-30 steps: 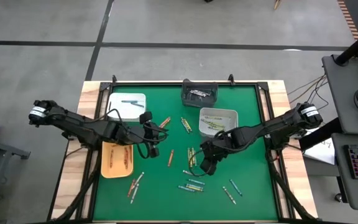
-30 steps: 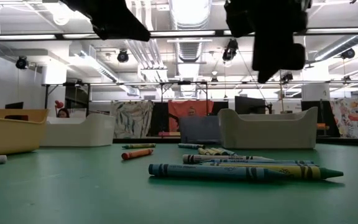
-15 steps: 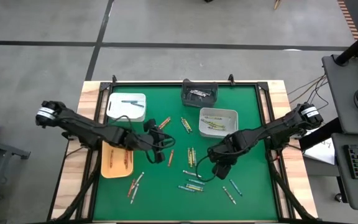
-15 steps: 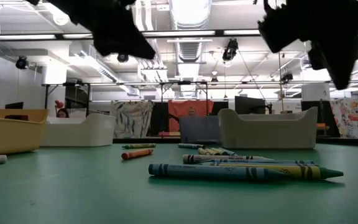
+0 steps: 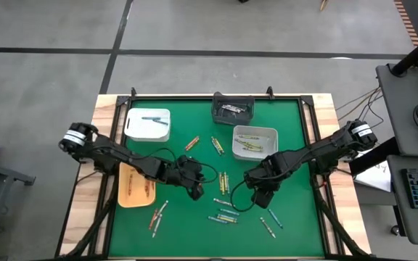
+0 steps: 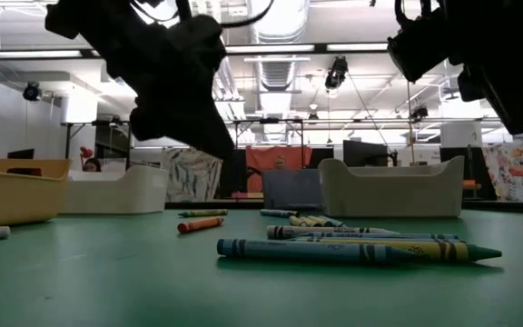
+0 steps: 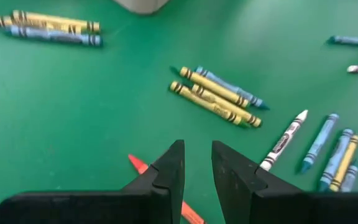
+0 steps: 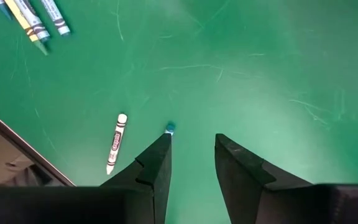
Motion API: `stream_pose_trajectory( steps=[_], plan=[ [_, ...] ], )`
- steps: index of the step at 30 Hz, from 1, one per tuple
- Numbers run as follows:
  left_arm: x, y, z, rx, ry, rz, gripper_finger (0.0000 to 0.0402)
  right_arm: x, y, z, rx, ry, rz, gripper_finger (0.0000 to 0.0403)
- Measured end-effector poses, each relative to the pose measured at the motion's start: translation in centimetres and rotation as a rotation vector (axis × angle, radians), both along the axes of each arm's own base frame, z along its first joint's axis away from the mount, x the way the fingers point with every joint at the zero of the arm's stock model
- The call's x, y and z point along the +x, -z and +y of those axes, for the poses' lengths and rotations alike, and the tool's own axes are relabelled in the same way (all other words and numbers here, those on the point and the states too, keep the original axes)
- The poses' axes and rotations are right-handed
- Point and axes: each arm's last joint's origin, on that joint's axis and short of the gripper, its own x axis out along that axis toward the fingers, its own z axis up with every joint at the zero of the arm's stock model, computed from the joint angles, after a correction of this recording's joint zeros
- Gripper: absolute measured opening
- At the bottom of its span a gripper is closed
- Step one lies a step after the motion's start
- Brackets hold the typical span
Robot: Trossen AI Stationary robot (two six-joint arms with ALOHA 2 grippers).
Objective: Sort crayons
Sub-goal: Put the orange crayon into the orange bin
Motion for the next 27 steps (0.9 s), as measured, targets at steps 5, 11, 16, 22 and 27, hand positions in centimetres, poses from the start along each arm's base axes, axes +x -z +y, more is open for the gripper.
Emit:
stream_pose_trajectory(
  steps=[5,11,16,22,27],
  plan=[
    [0.6,1.1,-0.1,-0.004,-0.049,0.046,0.0064,0.0,0.0,0.0,0.0,-0.024,-0.007,0.0109],
    [1.3,2.2,-0.3,0.033,-0.064,0.152,0.0071,0.0,0.0,0.0,-0.003,-0.047,-0.019,0.0109],
    [1.8,2.8,-0.5,0.053,-0.088,0.258,0.009,0.1,0.0,0.0,-0.017,-0.048,-0.023,0.0113],
    [2.5,3.8,-0.8,0.059,-0.095,0.292,0.0125,0.1,0.0,-0.1,-0.025,-0.05,-0.027,0.0111],
    [2.5,5.0,-0.8,0.064,-0.112,0.325,0.0148,0.1,0.0,-0.1,-0.025,-0.051,-0.027,0.0111]
  ],
)
